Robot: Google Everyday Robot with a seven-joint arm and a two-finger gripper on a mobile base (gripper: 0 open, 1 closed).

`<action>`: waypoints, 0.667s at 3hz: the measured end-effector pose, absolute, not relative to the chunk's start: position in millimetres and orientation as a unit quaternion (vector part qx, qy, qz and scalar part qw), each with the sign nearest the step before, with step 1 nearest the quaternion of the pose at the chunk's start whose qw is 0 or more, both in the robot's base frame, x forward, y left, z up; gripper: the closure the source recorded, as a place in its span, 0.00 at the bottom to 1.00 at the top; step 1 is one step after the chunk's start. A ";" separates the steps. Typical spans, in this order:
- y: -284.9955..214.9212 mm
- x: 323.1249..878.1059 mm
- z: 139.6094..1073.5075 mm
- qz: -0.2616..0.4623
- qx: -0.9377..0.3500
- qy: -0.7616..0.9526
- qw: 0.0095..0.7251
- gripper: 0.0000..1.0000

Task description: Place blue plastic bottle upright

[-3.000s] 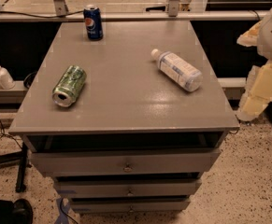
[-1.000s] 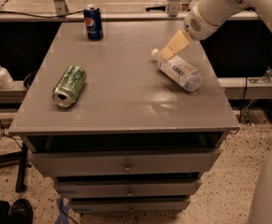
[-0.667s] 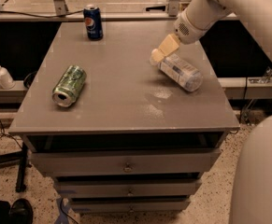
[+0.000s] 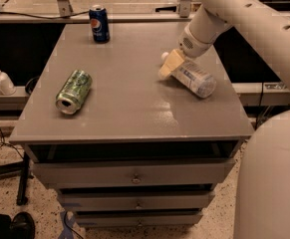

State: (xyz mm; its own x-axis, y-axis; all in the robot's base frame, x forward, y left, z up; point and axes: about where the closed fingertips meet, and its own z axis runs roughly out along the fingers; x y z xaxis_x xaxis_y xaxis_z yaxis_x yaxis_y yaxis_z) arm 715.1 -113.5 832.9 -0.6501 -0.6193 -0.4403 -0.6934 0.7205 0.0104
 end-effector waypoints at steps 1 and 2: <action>-110.8 716.6 830.4 0.080 -0.368 0.904 0.203 0.43; -110.6 719.7 840.2 0.072 -0.372 0.901 0.210 0.65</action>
Offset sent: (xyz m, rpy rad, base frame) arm 0.0084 -0.0001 0.0269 -0.0429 -0.0550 0.0124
